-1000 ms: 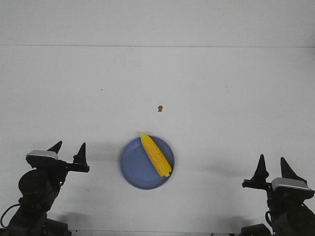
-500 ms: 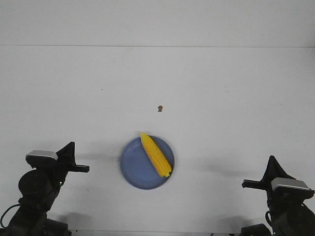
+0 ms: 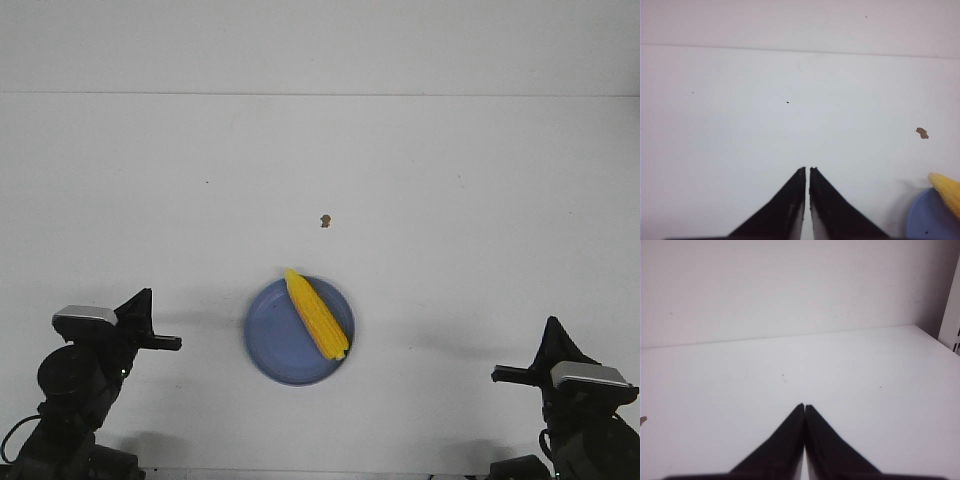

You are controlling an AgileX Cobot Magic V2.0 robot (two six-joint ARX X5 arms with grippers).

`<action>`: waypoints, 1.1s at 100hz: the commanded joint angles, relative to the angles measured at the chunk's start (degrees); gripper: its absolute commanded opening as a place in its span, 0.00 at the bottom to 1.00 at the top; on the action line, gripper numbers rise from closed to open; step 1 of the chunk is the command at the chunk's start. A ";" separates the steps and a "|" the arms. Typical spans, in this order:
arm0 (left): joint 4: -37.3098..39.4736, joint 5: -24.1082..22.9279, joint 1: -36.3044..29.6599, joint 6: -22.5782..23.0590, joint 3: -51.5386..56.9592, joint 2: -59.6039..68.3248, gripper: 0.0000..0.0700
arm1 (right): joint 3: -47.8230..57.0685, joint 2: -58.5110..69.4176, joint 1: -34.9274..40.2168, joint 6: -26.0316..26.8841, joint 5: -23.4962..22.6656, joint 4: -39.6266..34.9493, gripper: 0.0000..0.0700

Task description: Place corn on plate with both arms

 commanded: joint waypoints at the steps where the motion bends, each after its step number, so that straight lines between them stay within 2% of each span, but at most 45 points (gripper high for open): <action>1: 0.63 0.00 -0.04 0.02 0.77 0.13 0.02 | 0.42 -0.02 0.04 -0.26 0.00 0.61 0.00; 12: 1.16 -0.09 0.07 0.17 0.70 -0.44 0.02 | 0.42 -0.02 0.04 -0.26 0.00 0.59 0.00; 18: 2.93 -0.90 0.28 3.17 0.13 -1.18 0.02 | 0.42 -0.02 0.04 -0.26 0.00 0.59 0.00; 40: 17.88 -0.90 2.80 3.19 -10.82 -7.50 0.02 | 0.42 -0.02 0.04 -0.26 0.00 0.61 0.00; 55: 22.64 -0.90 4.76 2.67 -18.56 -12.76 0.02 | 0.42 -0.02 0.04 -0.26 0.00 0.61 0.00; 88: 23.71 -0.90 8.74 1.90 -27.91 -24.24 0.02 | 0.42 -0.02 0.04 -0.26 0.00 0.61 0.00; 110: 24.74 -0.87 9.97 1.46 -29.27 -24.24 0.02 | 0.42 -0.02 0.04 -0.26 0.00 0.61 0.00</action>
